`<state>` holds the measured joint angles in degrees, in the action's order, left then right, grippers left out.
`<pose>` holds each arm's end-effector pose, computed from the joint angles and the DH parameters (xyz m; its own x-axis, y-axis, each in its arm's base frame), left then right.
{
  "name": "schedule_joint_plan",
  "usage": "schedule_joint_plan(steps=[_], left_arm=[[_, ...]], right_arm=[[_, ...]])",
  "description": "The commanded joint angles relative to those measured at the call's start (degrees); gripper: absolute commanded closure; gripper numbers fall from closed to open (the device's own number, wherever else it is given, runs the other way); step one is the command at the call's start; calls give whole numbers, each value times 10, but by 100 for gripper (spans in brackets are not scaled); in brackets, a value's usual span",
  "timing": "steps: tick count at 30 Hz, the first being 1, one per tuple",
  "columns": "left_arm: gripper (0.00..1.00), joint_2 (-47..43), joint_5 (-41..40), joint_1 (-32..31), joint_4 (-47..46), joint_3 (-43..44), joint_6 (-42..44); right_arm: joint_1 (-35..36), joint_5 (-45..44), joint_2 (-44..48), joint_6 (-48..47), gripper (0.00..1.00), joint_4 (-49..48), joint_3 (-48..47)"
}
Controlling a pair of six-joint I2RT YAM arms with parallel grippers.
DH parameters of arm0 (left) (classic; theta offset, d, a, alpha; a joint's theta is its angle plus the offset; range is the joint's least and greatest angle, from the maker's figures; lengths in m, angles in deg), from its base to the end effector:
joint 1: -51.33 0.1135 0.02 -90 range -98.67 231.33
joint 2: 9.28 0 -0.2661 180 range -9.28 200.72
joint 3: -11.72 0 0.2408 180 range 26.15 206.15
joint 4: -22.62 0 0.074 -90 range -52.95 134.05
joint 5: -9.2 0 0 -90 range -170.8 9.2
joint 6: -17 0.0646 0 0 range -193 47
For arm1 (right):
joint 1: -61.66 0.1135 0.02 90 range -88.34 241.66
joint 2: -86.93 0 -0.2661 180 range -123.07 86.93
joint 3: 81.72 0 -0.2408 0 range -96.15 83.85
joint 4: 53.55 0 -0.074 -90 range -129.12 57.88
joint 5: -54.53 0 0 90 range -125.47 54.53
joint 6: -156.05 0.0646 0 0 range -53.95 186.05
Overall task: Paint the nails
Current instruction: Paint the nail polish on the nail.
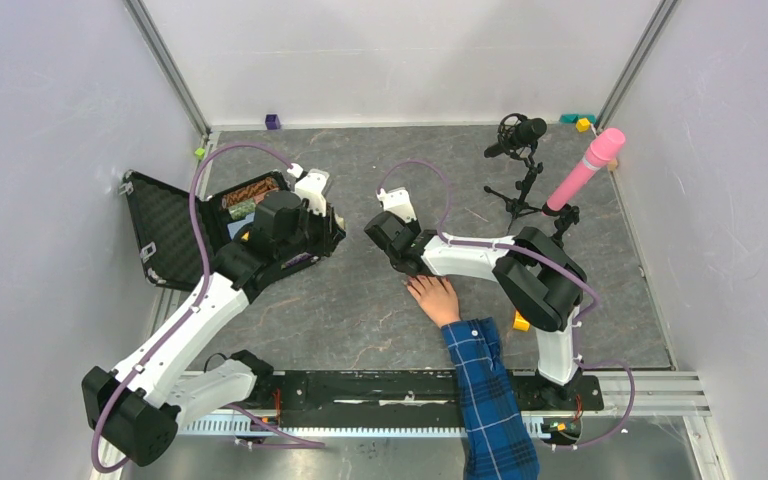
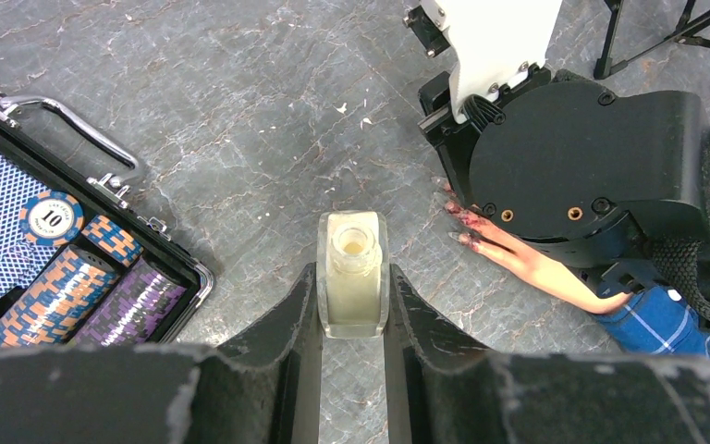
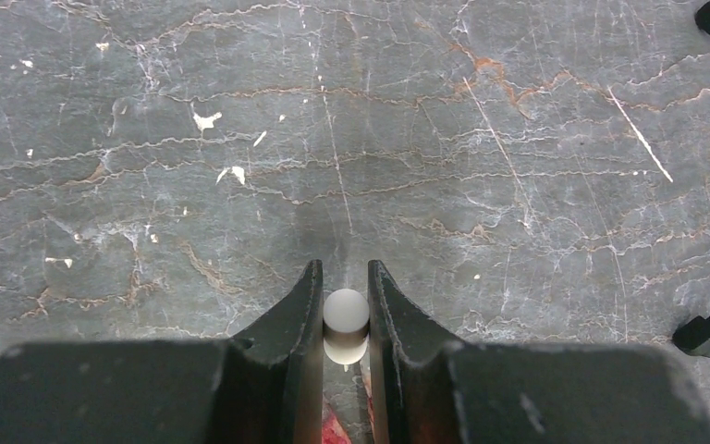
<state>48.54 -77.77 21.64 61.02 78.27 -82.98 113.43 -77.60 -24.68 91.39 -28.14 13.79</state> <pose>0.2039 -0.1202 0.3067 -0.5161 0.0951 -0.8512 0.4519 0.8745 -0.1764 0.2856 0.2925 0.1544 -0.5851 -0.2299 -0.7777 -0.0881 0.9713 -0.2208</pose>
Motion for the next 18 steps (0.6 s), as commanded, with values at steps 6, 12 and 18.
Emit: schedule_joint_plan(steps=[6, 12, 18], left_arm=[[96, -13, -11, 4, -15, 3, 1], [96, -11, -11, 4, -15, 2, 1], [96, -7, -8, 3, -15, 3, 0]], right_arm=[[2, -6, 6, 3, 100, -16, -18], [-9, -15, 22, 7, 100, -12, -3], [-23, -26, 39, 3, 100, -13, 14]])
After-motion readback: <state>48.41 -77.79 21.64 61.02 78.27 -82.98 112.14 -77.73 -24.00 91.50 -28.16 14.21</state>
